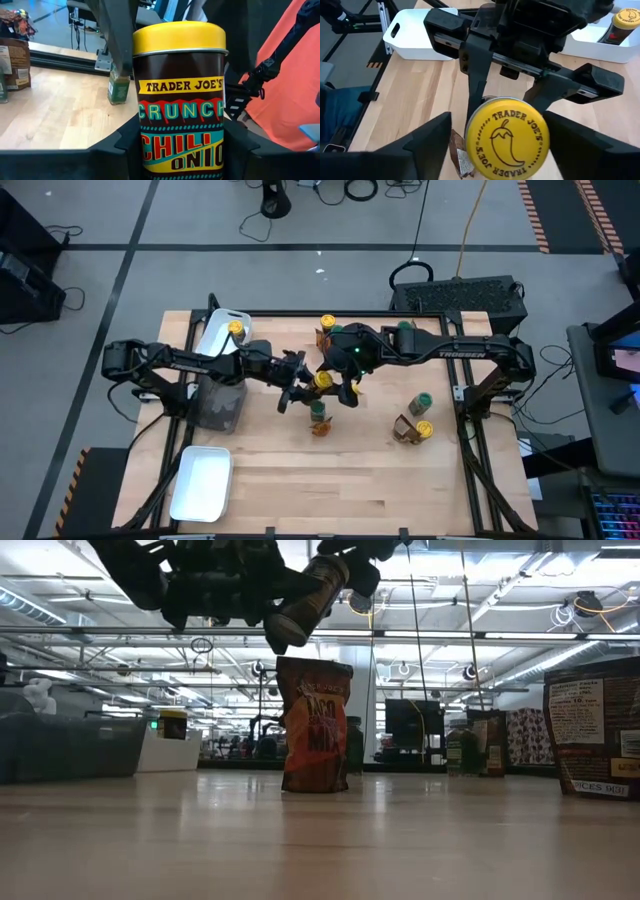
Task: Sort spices by type
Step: Put the top right yellow seasoning bottle into the top white bin
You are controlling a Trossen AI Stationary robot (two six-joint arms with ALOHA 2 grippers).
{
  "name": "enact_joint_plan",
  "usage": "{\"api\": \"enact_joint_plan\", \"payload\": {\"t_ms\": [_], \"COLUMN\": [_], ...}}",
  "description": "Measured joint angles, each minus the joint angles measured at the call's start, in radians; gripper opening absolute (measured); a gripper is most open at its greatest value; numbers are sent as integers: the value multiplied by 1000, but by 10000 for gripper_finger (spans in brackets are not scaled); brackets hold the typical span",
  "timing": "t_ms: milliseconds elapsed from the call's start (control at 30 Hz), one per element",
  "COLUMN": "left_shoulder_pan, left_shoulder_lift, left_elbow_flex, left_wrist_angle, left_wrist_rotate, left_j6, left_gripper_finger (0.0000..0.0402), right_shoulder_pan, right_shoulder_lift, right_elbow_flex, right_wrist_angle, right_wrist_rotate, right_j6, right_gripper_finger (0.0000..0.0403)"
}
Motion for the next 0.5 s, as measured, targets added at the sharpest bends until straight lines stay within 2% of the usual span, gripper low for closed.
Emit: {"api": "enact_joint_plan", "payload": {"t_ms": [200,333,500], "left_shoulder_pan": [15,54,124], "left_shoulder_lift": [0,-26,-110], "left_elbow_flex": [0,0,-1], "left_wrist_angle": [17,11,-93], "left_wrist_rotate": [-3,-1,-4], "left_j6": [20,25,80], "left_gripper_finger": [186,187,188], "right_shoulder_pan": [-14,-34,-44], "right_shoulder_lift": [-17,-50,-103], "right_elbow_flex": [0,0,0], "right_wrist_angle": [-7,-18,-83], "right_wrist_rotate": [-4,13,103], "right_j6": [-14,-37,-65], "right_gripper_finger": [337,344,345]}}
